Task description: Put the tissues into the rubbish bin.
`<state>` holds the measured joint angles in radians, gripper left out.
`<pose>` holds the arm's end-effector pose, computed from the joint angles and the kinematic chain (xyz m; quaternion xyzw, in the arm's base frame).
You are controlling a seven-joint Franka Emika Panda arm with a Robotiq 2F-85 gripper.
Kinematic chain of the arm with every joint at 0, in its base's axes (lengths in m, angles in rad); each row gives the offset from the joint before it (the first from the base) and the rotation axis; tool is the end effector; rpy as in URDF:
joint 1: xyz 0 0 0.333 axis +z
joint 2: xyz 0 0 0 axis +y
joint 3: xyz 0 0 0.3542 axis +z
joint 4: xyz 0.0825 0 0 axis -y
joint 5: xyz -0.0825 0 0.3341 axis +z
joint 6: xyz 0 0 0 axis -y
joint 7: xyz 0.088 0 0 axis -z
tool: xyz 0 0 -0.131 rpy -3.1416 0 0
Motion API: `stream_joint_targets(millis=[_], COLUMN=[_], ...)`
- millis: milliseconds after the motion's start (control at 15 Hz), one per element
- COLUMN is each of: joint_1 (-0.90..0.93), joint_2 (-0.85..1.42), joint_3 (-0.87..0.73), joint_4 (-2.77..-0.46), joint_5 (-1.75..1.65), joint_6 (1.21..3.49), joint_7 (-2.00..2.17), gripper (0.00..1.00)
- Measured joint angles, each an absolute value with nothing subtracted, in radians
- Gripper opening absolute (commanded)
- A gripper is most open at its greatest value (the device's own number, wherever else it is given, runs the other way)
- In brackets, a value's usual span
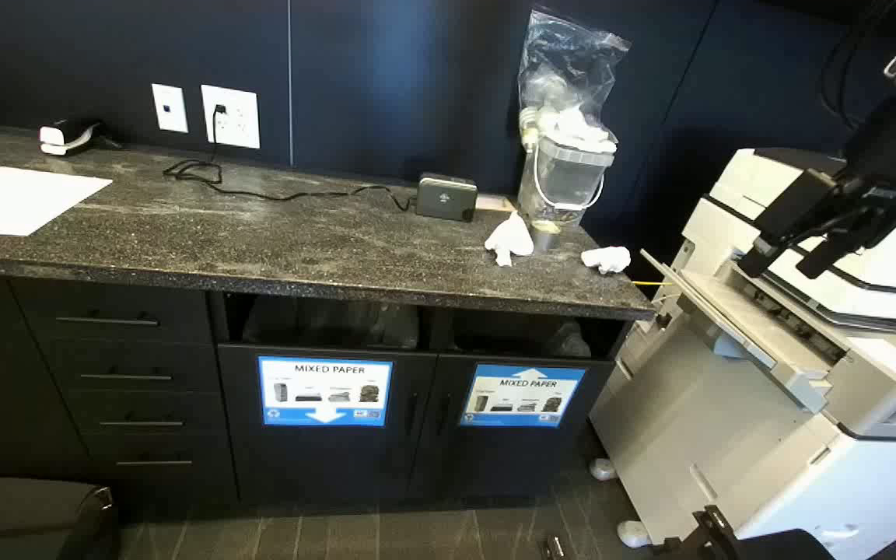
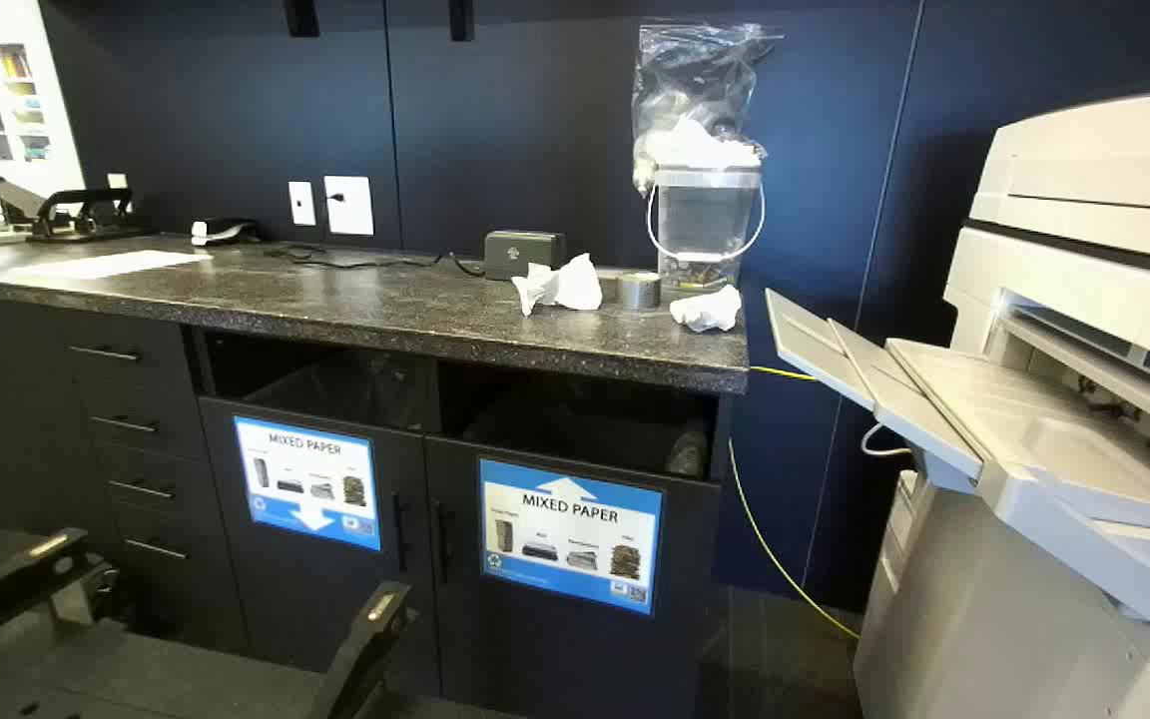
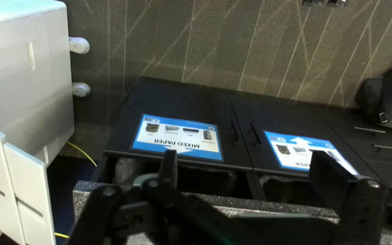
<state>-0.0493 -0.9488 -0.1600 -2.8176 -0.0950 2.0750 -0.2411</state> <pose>0.2119 -0.0561 0.4739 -0.9928 -0.0609 -0.1029 0.0013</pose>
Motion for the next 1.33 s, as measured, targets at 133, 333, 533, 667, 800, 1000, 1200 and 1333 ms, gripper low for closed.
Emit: stream_joint_targets(millis=[133,333,533,667,800,1000,1200,1333], joint_1=[-0.049,-0.049,-0.049,-0.049,-0.048,-0.048,-0.059,-0.106], joint_2=[-0.944,-0.935,-0.927,-0.903,-0.852,-0.718,-0.54,-0.419], joint_3=[-0.16,-0.16,-0.16,-0.159,-0.156,-0.13,-0.059,0.016], joint_4=[-2.834,-2.837,-2.828,-2.817,-2.815,-2.815,-2.807,-2.786], joint_5=[-0.095,-0.095,-0.095,-0.095,-0.095,-0.095,-0.117,-0.175], joint_6=[2.066,2.066,2.063,2.083,2.158,2.336,2.559,2.713], joint_7=[-0.241,-0.241,-0.241,-0.241,-0.237,-0.193,-0.078,0.056], gripper=[1.0,1.0,1.0,1.0,1.0,1.0,1.0,1.0])
